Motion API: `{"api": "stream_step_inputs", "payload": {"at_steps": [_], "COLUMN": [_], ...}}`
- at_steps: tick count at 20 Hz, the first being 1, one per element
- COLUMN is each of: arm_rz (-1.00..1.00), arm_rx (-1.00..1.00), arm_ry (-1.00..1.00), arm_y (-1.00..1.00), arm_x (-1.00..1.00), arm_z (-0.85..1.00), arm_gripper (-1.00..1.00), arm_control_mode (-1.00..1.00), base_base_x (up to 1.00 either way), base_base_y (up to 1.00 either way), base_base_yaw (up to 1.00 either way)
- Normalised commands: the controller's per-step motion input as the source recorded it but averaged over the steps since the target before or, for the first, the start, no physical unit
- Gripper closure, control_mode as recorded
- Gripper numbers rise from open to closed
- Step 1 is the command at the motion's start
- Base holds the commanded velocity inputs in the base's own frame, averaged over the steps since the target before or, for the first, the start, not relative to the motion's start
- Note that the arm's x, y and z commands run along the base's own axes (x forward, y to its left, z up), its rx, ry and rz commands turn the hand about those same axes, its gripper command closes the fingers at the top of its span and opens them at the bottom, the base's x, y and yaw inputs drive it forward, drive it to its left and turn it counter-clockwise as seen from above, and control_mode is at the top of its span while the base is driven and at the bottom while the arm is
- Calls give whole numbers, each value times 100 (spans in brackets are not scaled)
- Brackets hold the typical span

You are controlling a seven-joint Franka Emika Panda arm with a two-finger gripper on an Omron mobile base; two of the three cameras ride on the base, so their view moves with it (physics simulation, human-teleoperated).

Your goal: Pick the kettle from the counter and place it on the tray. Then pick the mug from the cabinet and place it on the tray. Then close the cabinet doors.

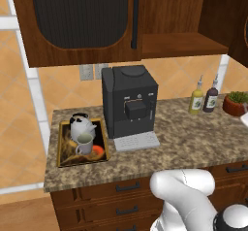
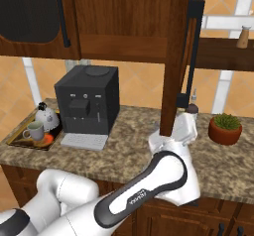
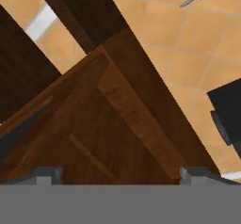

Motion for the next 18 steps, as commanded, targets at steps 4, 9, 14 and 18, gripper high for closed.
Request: {"api": "stream_step_inputs", "payload": {"at_steps": [4,9,14,18], "arm_rz": [1,0,0,-1], "arm_rx": [-7,-13,-26,-34], "arm_ry": [-25,-25,-25,-15], "arm_y": [-5,2,24,53], "arm_x": [-42,-42,-32,-3], "arm_z": [50,60,54,48], "arm_gripper": [-100,-100,-100,-100], "arm_control_mode": [-100,-100,-100,-100], "base_base_x": [0,0,0,0], "base_base_y": [0,0,0,0], "base_base_yaw": [0,0,0,0]}}
